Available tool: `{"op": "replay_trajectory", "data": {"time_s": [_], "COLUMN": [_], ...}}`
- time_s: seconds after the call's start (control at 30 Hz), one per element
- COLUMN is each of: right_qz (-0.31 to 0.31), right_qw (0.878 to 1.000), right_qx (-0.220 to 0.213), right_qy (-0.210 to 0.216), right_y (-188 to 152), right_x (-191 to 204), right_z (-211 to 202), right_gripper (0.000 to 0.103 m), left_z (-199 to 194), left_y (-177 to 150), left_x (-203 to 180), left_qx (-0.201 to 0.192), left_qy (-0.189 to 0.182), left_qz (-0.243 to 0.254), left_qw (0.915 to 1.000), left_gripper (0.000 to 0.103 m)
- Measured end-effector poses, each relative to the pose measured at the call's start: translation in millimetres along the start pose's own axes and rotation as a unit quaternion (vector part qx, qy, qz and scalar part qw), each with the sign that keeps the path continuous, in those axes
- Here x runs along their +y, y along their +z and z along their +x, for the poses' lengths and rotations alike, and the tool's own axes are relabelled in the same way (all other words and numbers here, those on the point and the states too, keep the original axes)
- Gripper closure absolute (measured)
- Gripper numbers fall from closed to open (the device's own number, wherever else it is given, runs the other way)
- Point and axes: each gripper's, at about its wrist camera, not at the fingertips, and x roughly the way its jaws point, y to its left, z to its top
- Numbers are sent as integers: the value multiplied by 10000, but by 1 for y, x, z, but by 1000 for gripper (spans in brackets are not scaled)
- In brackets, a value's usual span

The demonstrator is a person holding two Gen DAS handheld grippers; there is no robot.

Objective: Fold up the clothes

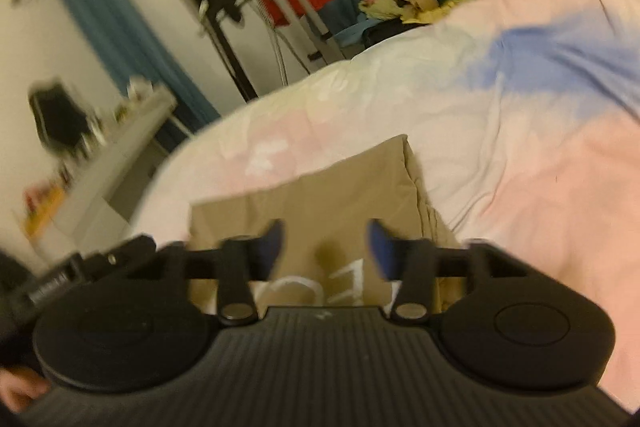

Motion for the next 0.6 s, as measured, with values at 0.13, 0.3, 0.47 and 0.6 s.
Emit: {"op": "replay_trajectory", "data": {"time_s": [0.13,0.3,0.47,0.6], "right_qz": [-640,-955,-975,-1109], "right_qw": [9972,9938,9938,9929], "right_qx": [272,290,236,59], "right_qy": [-290,-484,-486,-421], "right_y": [-3,-3,-4,-7], "right_x": [10,12,13,23], "right_z": [29,63,64,40], "right_gripper": [75,75,77,74], "left_z": [23,51,46,14], "left_y": [-10,-18,-28,-33], "left_x": [-7,-7,-8,-12], "left_qx": [189,480,506,447], "left_qy": [308,609,718,633], "left_qz": [375,585,751,761], "left_qw": [9986,9953,9933,9941], "left_gripper": [17,19,19,19]}}
